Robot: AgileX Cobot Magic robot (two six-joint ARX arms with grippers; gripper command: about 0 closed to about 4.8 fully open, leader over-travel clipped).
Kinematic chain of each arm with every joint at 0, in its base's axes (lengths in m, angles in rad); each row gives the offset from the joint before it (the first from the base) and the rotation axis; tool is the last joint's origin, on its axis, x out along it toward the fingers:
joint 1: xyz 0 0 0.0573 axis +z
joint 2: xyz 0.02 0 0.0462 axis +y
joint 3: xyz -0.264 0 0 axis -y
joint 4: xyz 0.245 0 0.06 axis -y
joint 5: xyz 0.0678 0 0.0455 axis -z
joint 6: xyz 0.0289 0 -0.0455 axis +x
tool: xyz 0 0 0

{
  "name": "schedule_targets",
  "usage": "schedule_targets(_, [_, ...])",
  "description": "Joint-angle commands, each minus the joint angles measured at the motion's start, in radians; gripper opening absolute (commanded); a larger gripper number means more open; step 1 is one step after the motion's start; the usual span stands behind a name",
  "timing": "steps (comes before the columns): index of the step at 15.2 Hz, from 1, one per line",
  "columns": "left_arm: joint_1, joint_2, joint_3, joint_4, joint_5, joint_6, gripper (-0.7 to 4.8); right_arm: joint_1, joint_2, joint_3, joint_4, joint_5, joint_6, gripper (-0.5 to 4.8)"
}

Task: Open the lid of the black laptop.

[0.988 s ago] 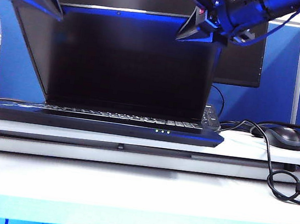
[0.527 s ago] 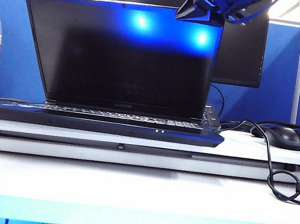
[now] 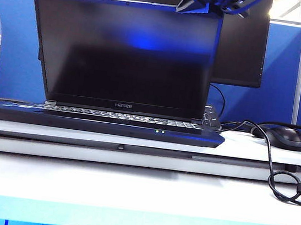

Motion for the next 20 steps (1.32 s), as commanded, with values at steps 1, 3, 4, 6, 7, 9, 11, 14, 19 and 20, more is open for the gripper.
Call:
schedule_targets(1, [0.002, 0.028, 0.004, 0.088, -0.063, 0.034, -0.07, -0.003, -0.003, 0.04, 0.123, 0.025, -0.001, -0.01])
schedule_targets(3, [0.002, 0.085, 0.008, 0.157, -0.063, 0.032, -0.07, -0.011, -0.003, 0.04, 0.12, 0.026, -0.001, -0.01])
schedule_targets(4, [0.002, 0.111, 0.008, 0.182, -0.063, 0.031, -0.06, -0.012, -0.003, 0.04, 0.116, 0.026, -0.001, -0.01])
schedule_targets(6, [0.002, 0.143, 0.008, 0.19, -0.097, 0.028, -0.06, -0.012, -0.003, 0.04, 0.115, 0.025, -0.001, -0.01])
schedule_targets(7, [0.002, 0.149, 0.008, 0.196, -0.124, 0.028, -0.06, -0.012, -0.003, 0.04, 0.115, 0.025, -0.001, -0.01])
schedule_targets(9, [0.002, 0.157, 0.008, 0.248, -0.152, 0.032, -0.06, -0.012, -0.003, 0.04, 0.113, 0.023, 0.004, -0.01])
schedule_targets(11, [0.002, 0.164, 0.008, 0.294, -0.168, 0.031, -0.07, -0.011, -0.003, 0.04, 0.109, 0.023, 0.004, -0.01])
schedule_targets(14, [0.002, 0.165, 0.008, 0.325, -0.169, 0.031, -0.07, -0.012, -0.003, 0.04, 0.112, 0.027, 0.003, -0.01])
schedule_targets(19, [0.002, 0.18, 0.014, 0.383, -0.171, 0.031, -0.07, -0.014, -0.002, 0.04, 0.137, 0.053, -0.002, -0.01])
schedule_targets(20, [0.002, 0.19, 0.014, 0.391, -0.171, 0.031, -0.06, -0.022, -0.002, 0.04, 0.146, 0.052, -0.002, -0.01])
